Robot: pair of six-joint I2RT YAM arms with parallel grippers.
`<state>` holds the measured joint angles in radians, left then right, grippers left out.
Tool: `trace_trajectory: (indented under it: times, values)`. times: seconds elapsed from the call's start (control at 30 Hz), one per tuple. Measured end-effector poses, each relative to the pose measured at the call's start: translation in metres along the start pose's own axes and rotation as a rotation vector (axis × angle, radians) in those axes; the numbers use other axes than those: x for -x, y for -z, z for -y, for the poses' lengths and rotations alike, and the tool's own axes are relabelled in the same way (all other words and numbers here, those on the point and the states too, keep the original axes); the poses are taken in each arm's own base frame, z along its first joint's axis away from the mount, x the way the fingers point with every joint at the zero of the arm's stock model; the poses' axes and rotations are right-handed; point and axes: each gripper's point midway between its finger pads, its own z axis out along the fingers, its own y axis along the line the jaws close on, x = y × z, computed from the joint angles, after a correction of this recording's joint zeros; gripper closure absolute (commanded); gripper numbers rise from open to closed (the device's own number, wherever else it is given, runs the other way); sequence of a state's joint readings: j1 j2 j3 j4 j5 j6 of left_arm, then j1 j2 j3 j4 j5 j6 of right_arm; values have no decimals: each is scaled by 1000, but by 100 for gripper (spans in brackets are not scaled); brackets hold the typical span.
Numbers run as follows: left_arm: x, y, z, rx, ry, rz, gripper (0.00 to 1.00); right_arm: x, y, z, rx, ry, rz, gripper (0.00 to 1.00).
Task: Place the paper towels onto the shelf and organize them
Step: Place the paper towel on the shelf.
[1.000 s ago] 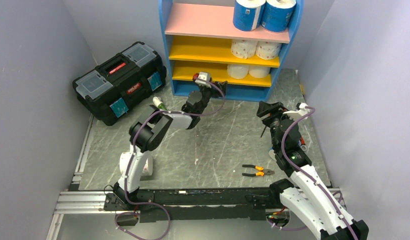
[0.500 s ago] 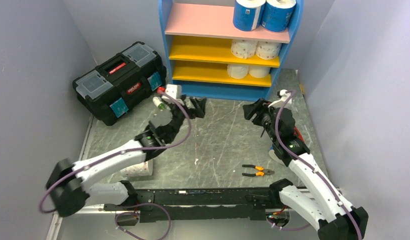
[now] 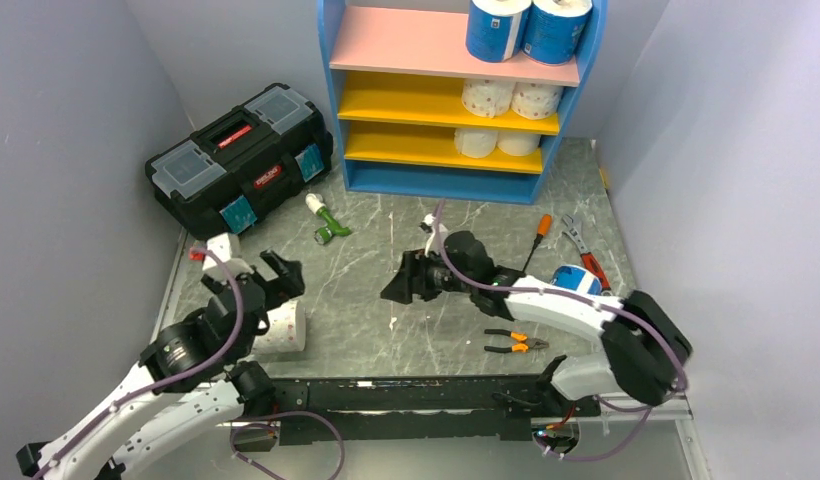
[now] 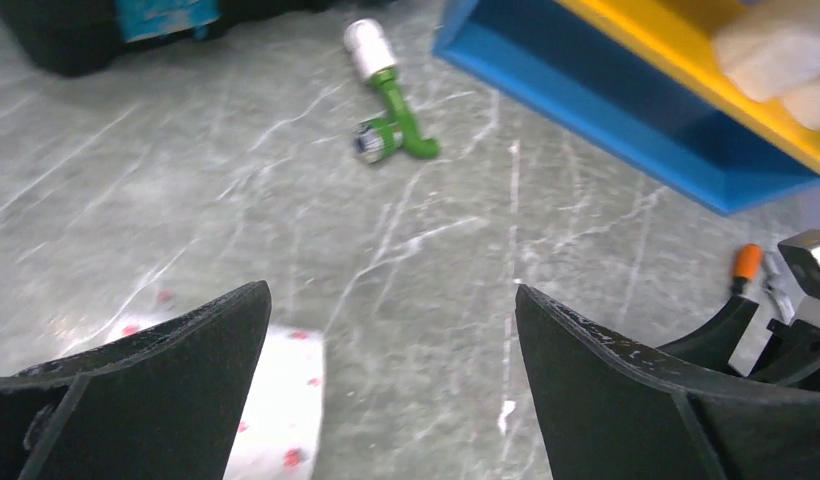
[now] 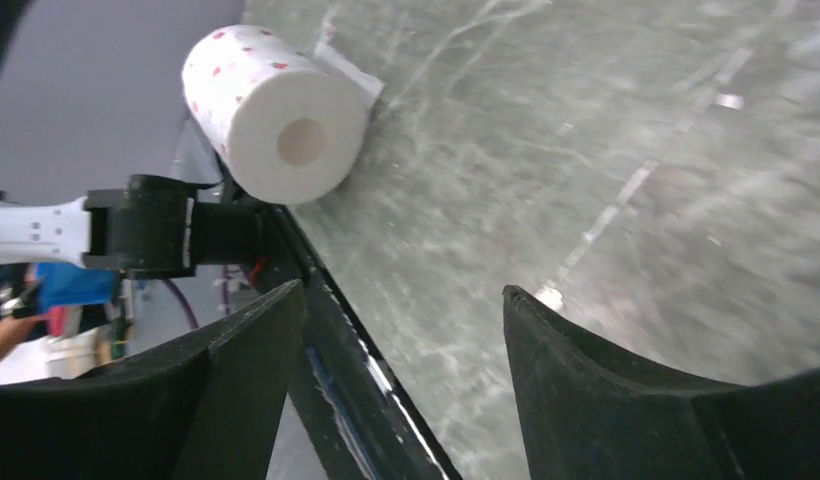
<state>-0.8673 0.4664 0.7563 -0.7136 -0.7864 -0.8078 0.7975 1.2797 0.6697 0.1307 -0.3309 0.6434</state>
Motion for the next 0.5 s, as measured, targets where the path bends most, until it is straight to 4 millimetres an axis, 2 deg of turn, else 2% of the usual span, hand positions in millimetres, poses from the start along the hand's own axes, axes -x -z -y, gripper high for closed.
trace_trajectory:
  times: [0.07,0.13,0.3,0.5]
  values:
    - [-6,6,-22,63,17,-11,1,-5,-19,-9,68,-74,-26,3]
    - [-10,11,-40,119,26,-18,1,-8,-36,-24,147,-144,-45,0]
    - [-12,25,-78,241,52,-6,0,-14,-84,-74,328,-280,-101,3]
    - [2,42,-103,279,133,57,1,-32,-121,-123,459,-376,-164,13]
